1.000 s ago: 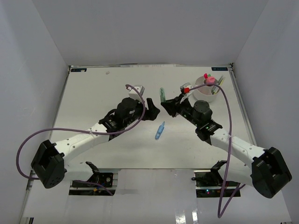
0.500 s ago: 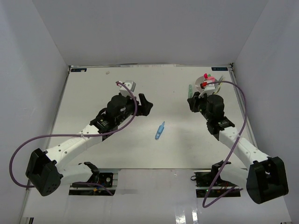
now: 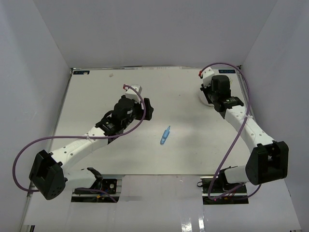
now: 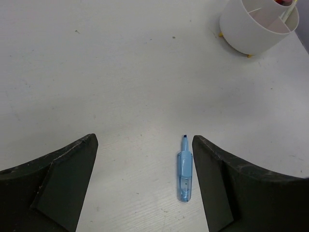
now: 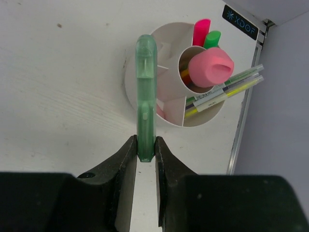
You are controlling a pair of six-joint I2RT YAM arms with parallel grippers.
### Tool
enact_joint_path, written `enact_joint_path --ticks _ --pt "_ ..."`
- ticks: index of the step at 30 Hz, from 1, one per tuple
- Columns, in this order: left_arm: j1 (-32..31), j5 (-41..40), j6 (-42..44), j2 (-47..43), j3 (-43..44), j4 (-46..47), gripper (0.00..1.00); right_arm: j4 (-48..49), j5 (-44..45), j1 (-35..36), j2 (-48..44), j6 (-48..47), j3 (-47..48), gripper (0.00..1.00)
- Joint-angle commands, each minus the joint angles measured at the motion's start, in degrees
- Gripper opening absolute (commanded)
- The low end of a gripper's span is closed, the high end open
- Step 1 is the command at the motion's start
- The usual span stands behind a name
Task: Sort the stationery into containers
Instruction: Place the pen in the storage box.
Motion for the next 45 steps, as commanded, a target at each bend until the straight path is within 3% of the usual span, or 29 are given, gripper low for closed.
enact_joint_path --ticks 1,12,28,45 --pt "0.26 -2.05 1.93 -0.33 2.41 -0.79 0.9 -5.26 -0.42 -1.24 1.97 -7.62 3.52 0.08" --pt "0.26 -0.91 2.28 2.31 3.28 -2.11 0.9 -5.96 -0.95 -2.92 10.41 -12.55 7.12 0.08" --pt "0.26 0.14 1.93 1.17 3.2 -1.93 0.9 -4.3 7.84 -3.79 18.06 -14.75 10.73 0.12" --pt "0.34 0.5 1.75 1.17 3.02 -1.67 0.9 -2.54 8.72 -3.71 19.73 -17.21 11.43 0.33"
